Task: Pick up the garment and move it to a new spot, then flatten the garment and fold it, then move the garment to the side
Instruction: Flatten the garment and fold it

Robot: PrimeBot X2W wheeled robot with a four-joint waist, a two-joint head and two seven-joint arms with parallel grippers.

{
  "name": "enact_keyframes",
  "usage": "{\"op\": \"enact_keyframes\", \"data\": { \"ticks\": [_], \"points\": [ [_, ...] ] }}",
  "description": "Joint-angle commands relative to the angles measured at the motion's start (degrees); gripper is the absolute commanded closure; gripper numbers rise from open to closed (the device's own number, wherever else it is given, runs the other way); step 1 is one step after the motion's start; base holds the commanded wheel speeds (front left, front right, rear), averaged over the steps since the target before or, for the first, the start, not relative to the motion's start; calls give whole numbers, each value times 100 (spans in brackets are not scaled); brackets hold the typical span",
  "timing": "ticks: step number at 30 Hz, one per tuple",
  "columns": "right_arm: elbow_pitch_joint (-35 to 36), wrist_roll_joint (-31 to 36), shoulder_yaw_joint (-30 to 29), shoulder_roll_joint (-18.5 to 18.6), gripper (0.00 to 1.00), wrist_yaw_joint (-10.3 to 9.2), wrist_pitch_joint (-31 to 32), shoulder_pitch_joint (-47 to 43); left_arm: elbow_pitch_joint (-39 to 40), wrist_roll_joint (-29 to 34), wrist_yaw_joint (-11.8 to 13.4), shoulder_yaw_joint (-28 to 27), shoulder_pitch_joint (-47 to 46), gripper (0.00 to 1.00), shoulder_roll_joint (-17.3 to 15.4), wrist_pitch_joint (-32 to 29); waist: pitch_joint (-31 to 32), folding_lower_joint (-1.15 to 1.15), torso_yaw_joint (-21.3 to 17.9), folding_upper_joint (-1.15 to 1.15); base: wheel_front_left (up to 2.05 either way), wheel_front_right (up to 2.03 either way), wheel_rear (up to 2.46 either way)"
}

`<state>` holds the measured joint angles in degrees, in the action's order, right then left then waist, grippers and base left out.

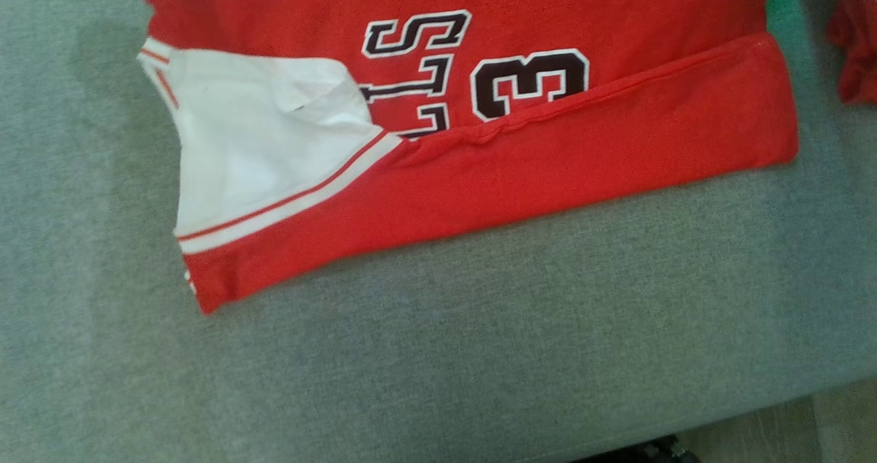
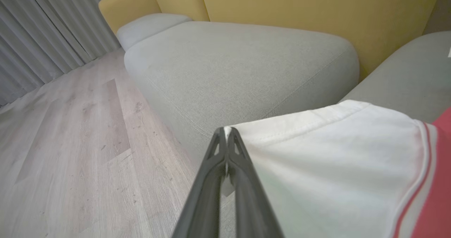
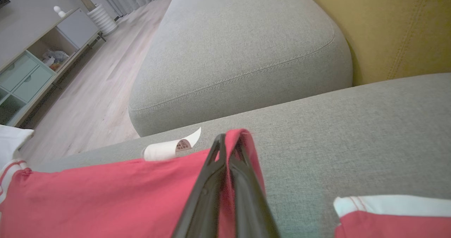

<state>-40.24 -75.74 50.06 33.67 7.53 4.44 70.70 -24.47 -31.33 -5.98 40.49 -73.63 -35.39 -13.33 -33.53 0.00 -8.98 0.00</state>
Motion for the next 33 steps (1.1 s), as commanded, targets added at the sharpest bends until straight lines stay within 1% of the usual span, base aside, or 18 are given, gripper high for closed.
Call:
{"op": "enact_keyframes", "data": {
  "ticks": [1,5,12,13,19,23,27,33],
  "points": [
    [207,-108,-55,277,100,-4,-102,-262,183,-108,-4,-308,-131,100,-226,136,57,0,56,0,0,0,0],
    [541,-245,-2,594,100,-4,-235,-585,427,-175,40,-285,279,100,-330,314,172,0,173,0,0,0,0],
    [985,-461,37,1123,100,-4,-549,-1205,1290,-276,363,-252,1195,100,-547,505,340,0,435,0,0,0,0],
    [985,-461,37,1123,100,-4,-549,-1205,1290,-276,363,-252,1195,100,-547,505,340,0,435,0,0,0,0],
    [1338,-553,112,1467,100,-4,-820,-1746,2098,-411,739,-254,2108,100,-862,557,496,0,557,0,0,0,0],
    [1529,-479,254,1614,100,-4,-982,-2103,2537,-448,1044,-221,2760,100,-1085,596,574,0,569,0,0,0,0],
    [1645,-475,326,1698,100,-4,-1193,-2443,2865,-561,1321,-204,3381,100,-1209,699,639,0,570,0,0,0,0],
    [1679,-505,368,1762,100,-4,-1498,-2907,3074,-705,1507,-36,4119,100,-1242,821,713,0,605,0,0,0,0]
  ]
}}
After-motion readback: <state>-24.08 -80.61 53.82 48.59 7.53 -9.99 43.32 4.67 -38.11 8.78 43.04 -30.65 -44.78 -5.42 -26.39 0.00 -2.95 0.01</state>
